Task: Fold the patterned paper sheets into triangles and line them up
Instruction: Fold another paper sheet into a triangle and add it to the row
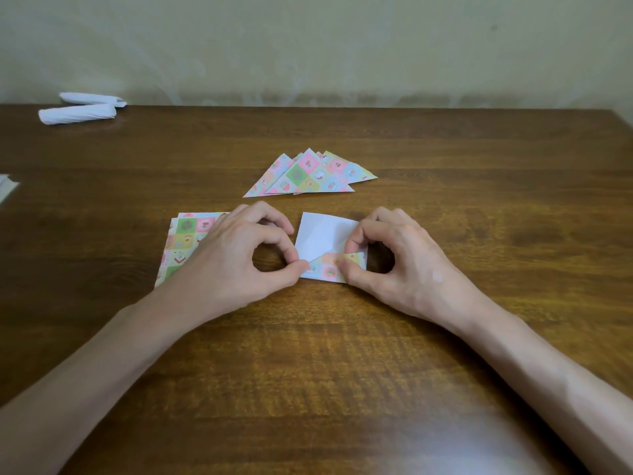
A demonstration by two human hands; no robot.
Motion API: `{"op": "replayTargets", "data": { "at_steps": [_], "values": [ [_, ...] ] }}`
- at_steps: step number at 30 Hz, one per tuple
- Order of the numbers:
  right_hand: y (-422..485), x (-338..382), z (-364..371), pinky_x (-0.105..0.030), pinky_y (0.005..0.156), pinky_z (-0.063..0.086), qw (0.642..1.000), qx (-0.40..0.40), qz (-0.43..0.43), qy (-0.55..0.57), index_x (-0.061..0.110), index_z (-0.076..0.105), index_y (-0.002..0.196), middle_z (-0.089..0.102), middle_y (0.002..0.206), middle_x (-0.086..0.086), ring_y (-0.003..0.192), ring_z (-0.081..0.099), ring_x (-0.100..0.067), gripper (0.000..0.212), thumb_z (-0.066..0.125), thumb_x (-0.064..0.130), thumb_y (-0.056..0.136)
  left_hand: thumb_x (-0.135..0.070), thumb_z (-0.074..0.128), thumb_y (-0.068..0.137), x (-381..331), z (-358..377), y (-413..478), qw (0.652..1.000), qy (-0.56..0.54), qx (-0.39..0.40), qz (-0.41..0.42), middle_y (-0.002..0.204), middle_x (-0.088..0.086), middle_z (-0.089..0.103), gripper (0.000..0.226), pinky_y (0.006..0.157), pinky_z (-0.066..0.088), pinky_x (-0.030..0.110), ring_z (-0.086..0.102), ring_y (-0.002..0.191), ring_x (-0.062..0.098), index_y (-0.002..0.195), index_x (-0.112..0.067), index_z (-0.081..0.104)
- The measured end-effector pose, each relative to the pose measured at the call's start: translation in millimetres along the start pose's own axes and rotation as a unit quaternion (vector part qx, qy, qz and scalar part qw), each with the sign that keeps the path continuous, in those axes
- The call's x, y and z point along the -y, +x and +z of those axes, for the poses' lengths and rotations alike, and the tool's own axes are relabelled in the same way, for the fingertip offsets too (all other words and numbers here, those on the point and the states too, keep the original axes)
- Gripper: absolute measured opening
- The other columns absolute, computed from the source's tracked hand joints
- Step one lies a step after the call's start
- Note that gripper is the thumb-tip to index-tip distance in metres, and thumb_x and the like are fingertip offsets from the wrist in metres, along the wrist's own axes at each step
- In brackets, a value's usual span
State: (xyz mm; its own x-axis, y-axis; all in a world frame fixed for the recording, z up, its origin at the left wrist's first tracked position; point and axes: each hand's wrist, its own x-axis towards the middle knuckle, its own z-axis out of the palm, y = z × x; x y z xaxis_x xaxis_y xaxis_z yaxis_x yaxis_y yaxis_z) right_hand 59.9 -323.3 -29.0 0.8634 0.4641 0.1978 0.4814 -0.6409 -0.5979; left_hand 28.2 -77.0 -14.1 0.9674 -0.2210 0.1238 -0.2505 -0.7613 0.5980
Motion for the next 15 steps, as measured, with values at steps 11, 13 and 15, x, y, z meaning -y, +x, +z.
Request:
{"op": "replayTargets", "data": {
  "at_steps": [11, 13, 15],
  "values": [
    [0.8, -1.6, 0.6, -0.032, 0.089, 0.044, 1.000, -0.007, -0.013, 0.000, 0.035, 0.062, 0.084, 0.055, 0.094, 0.016, 0.095, 0.050, -0.009, 0.018, 0.068, 0.052, 0.082, -0.054, 0.074, 0.074, 3.6, -5.3, 1.5, 0.999, -0.040, 0.023, 0.002, 0.113, -0.028, 0.057, 0.015, 0.105, 0.045, 0.047, 0.053, 0.119, 0.000, 0.082, -0.042, 0.078],
    [0.7, -2.3, 1.0, -0.033, 0.089, 0.044, 1.000, -0.008, -0.015, -0.003, 0.036, 0.062, 0.084, 0.055, 0.094, 0.016, 0.096, 0.051, -0.009, 0.018, 0.068, 0.052, 0.082, -0.052, 0.076, 0.075, 4.3, -5.3, 1.6, 0.999, -0.042, 0.024, 0.005, 0.113, -0.027, 0.057, 0.013, 0.106, 0.044, 0.047, 0.054, 0.119, 0.002, 0.082, -0.042, 0.078],
    [0.8, -2.6, 2.0, -0.034, 0.089, 0.045, 1.000, -0.011, -0.019, -0.004, 0.036, 0.062, 0.086, 0.055, 0.093, 0.016, 0.095, 0.051, -0.009, 0.019, 0.067, 0.054, 0.082, -0.055, 0.075, 0.076, 5.4, -6.1, 1.7, 0.998, -0.046, 0.030, 0.006, 0.113, -0.028, 0.056, 0.014, 0.106, 0.044, 0.045, 0.054, 0.119, 0.002, 0.083, -0.043, 0.078]
  ]
}}
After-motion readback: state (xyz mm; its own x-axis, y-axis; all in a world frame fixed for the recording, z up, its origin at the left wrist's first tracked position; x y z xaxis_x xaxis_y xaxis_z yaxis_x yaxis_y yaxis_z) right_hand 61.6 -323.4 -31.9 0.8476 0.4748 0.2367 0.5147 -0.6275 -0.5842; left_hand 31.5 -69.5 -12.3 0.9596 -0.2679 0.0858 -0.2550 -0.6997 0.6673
